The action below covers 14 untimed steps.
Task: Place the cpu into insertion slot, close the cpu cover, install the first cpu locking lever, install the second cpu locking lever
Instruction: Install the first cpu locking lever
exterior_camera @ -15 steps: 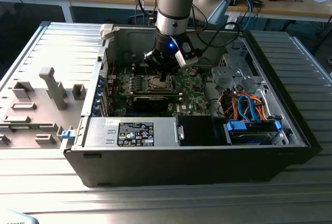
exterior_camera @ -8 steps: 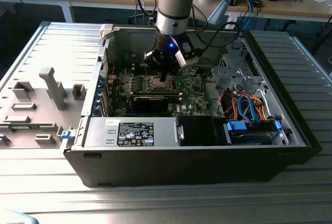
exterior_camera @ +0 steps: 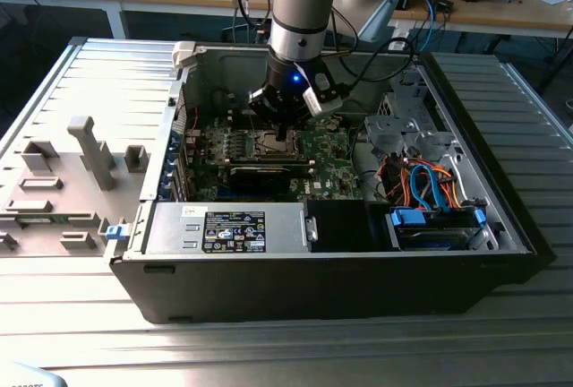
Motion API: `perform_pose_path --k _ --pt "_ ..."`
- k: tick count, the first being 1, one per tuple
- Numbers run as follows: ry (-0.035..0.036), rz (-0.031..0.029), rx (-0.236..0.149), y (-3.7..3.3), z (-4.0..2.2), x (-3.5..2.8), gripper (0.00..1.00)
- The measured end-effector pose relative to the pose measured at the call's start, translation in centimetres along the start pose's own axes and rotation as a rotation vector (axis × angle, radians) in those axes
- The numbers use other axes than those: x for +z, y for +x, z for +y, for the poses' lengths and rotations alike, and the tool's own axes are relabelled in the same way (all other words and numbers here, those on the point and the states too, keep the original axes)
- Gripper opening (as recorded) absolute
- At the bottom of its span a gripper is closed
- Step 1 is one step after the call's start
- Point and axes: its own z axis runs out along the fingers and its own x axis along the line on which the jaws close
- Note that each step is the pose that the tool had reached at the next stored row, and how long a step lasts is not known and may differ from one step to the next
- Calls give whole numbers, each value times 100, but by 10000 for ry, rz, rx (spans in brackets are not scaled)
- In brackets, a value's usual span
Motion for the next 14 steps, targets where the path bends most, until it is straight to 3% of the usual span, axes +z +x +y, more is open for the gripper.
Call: perform_pose_path --k 14 --pt "8 5 -147 0 0 0 11"
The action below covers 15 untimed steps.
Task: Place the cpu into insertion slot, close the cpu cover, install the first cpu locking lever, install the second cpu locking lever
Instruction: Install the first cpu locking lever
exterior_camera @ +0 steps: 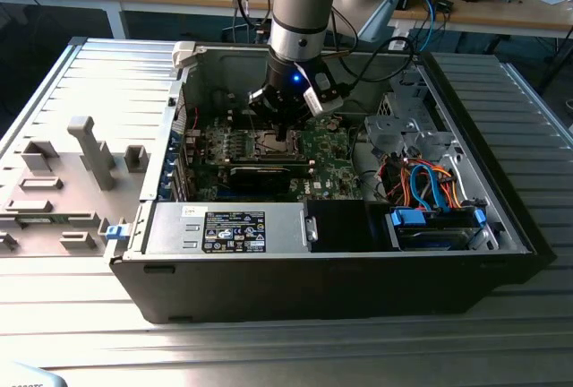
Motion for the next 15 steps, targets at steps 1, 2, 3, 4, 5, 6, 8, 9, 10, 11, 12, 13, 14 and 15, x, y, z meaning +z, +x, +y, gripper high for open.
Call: perform_pose_path --k 1,2,3,4,5,6,8,9,10,11,12,13,14,15 --pt "0 0 -14 0 0 0 11" --pt "2 1 -23 0 0 0 11" --pt "1 1 -31 0 0 0 11" --pt "3 1 -40 0 0 0 11" --pt "2 2 -50 0 0 0 11" --pt "3 2 -66 0 0 0 11" --pt "5 3 -93 0 0 0 11" --pt "6 3 -101 0 0 0 11" --pt "6 4 -114 0 0 0 11" --pt "6 4 -121 0 0 0 11" --pt "7 5 -136 0 0 0 11" --pt "8 5 -144 0 0 0 11" --pt "8 6 -154 0 0 0 11" --pt "9 6 -166 0 0 0 11"
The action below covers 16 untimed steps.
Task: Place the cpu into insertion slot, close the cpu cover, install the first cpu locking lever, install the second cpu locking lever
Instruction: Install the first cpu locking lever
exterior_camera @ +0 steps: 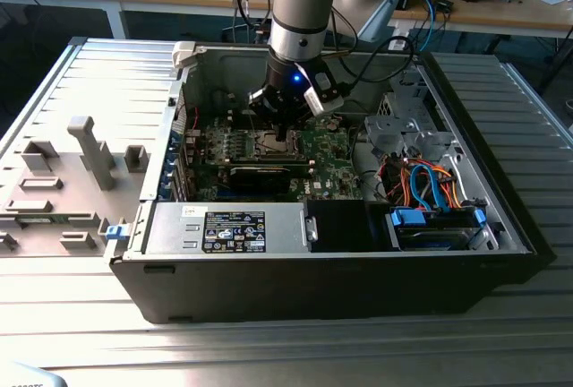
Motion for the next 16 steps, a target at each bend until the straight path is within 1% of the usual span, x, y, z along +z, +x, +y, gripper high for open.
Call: perform_pose_path --k 16 --pt "10 7 -194 0 0 0 11"
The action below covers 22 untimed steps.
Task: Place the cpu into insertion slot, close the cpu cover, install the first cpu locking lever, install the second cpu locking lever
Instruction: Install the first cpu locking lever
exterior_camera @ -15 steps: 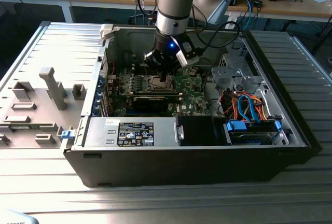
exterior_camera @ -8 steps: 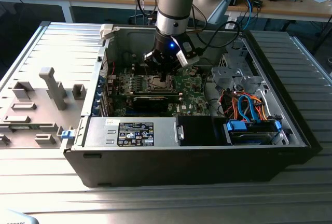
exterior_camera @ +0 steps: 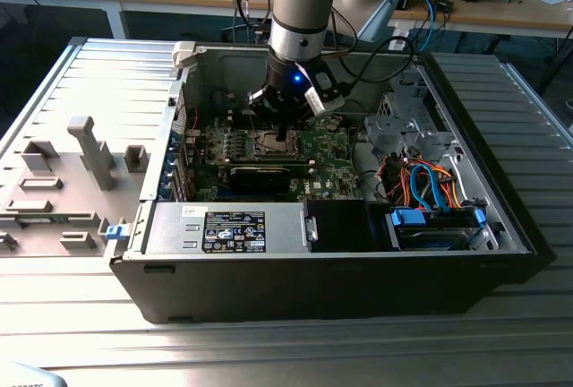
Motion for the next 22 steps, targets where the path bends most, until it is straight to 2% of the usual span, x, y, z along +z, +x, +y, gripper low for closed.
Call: perform_pose_path --k 22 --pt "13 8 -227 0 0 0 11"
